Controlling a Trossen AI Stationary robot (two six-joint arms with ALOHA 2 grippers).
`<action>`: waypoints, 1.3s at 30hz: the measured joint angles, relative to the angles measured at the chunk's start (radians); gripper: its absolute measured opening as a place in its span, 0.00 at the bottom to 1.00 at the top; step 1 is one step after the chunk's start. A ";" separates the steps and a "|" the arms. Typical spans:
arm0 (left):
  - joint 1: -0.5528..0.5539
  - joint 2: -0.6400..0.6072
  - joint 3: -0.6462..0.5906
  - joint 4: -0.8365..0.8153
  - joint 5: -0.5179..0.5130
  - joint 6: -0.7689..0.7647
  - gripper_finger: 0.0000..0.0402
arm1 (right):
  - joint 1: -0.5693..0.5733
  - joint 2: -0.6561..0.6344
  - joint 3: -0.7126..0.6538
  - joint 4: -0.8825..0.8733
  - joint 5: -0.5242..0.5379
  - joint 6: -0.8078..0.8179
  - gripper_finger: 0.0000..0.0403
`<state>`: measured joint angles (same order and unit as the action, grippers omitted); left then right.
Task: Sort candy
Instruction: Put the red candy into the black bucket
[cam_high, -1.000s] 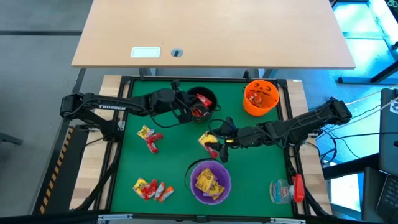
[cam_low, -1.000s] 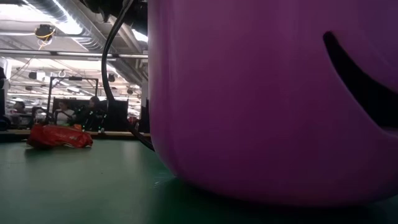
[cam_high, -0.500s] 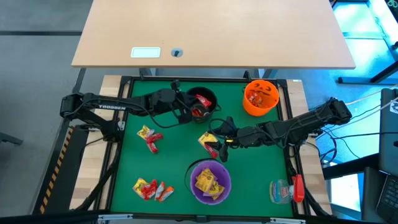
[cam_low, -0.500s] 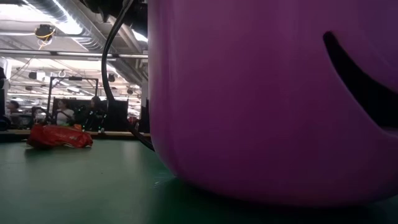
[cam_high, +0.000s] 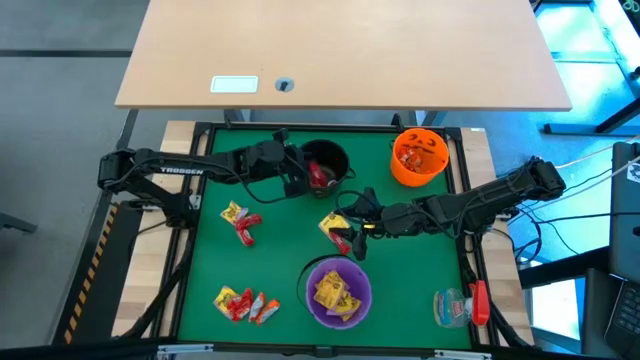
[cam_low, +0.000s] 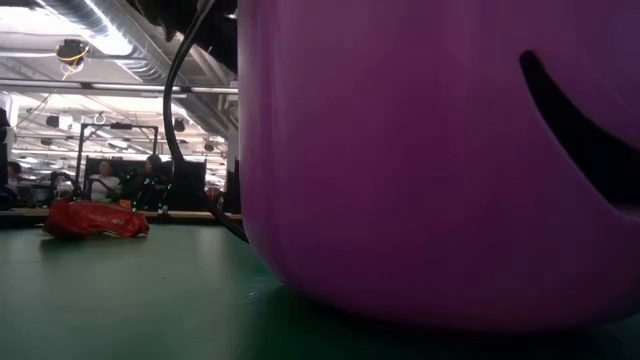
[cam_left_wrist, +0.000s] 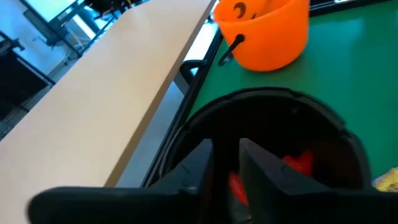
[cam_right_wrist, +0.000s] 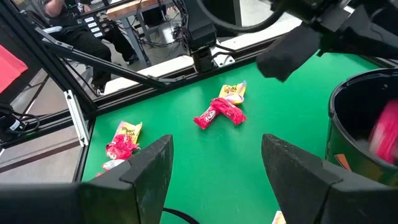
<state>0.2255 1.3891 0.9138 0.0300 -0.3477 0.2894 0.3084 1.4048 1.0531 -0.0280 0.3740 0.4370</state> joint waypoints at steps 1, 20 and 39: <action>0.008 0.000 0.000 0.000 0.003 -0.007 0.20 | 0.000 0.000 0.000 0.000 0.000 0.000 0.60; -0.127 -0.038 0.137 -0.383 -0.220 -0.118 0.38 | 0.014 0.000 0.000 -0.059 -0.006 -0.026 0.60; -0.274 -0.117 0.137 -0.034 -0.175 -0.020 0.38 | 0.021 0.000 0.000 -0.104 0.042 0.154 0.60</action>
<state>-0.0488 1.2720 1.0504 -0.0038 -0.5224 0.2689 0.3290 1.4048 1.0531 -0.1322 0.4160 0.5907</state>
